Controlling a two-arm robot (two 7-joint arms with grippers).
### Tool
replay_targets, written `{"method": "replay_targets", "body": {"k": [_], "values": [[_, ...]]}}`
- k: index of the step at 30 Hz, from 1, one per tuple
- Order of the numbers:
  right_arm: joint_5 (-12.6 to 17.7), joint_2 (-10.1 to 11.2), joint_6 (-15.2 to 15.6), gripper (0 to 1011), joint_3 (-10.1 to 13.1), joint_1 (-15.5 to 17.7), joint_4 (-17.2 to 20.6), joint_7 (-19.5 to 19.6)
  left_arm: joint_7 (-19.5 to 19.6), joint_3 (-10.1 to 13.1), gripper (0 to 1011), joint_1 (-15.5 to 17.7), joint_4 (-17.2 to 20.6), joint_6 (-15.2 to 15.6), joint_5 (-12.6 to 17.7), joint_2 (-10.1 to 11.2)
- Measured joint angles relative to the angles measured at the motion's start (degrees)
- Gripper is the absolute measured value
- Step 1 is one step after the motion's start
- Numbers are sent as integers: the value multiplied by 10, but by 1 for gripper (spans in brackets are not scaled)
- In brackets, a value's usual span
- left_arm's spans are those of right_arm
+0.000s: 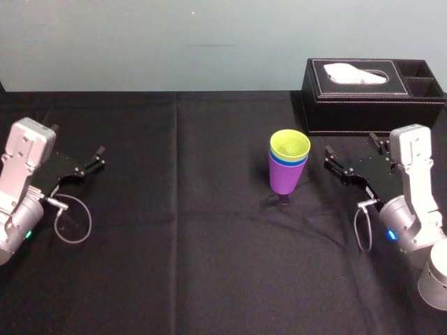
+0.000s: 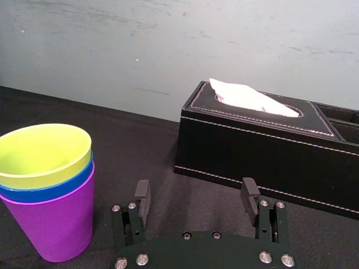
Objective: Stack the three plastic cups sequentially using one hand.
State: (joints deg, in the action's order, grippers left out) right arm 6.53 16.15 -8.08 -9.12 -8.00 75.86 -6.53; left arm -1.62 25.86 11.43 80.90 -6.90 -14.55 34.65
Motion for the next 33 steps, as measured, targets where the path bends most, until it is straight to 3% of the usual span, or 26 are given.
{"method": "replay_targets", "body": {"k": [33], "values": [[0,0,0,1000,0,0,0,0,0,0,1012,0,0,0,0,0]]}}
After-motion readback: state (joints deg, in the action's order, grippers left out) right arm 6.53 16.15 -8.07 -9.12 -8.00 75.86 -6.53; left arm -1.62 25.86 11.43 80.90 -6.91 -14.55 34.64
